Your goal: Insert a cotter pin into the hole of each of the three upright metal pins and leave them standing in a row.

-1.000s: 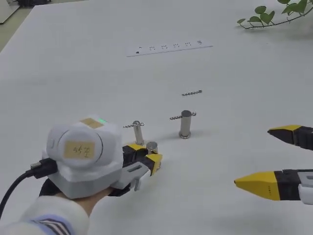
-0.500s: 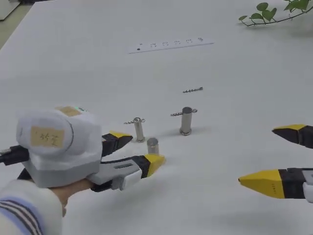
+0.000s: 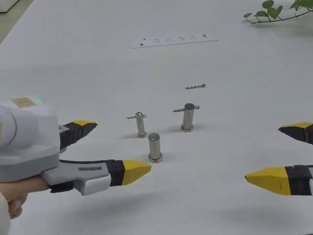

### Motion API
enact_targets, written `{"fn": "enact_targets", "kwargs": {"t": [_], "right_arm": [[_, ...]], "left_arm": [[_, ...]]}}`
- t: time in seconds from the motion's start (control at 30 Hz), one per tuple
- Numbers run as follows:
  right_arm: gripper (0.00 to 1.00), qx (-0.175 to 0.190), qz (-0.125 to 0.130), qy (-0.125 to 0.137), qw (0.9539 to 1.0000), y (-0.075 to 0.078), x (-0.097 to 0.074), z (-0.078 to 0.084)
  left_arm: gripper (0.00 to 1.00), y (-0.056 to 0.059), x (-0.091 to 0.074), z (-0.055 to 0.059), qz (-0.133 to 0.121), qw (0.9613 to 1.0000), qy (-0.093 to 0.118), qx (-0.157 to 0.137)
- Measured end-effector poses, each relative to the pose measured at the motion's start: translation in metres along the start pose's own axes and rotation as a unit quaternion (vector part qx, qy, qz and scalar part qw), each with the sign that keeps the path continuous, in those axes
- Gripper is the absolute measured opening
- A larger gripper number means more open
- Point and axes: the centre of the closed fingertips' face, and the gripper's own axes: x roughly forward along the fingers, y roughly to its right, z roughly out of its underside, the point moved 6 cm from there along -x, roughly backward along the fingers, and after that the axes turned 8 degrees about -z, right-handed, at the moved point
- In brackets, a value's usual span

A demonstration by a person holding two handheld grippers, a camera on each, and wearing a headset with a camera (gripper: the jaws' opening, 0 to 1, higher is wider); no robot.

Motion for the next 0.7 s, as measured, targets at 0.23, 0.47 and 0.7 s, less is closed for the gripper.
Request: {"fn": "enact_targets", "kwargs": {"t": [0.23, 0.47, 0.7], "right_arm": [[0.91, -0.02, -0.002, -0.032, 0.9993, 0.011, -0.004, -0.005], [0.91, -0.037, -0.01, -0.077, 0.9963, 0.027, -0.006, -0.014], [0.9, -0.06, -0.014, -0.112, 0.9918, 0.048, 0.0, -0.036]], "left_arm": [[0.99, 0.002, -0.009, 0.0, 0.002, 0.9997, 0.011, -0.021], [0.99, 0.002, -0.012, 0.005, -0.002, 0.9997, 0.004, -0.024], [0.99, 0.006, -0.016, 0.01, 0.005, 0.9992, -0.003, -0.041]]}}
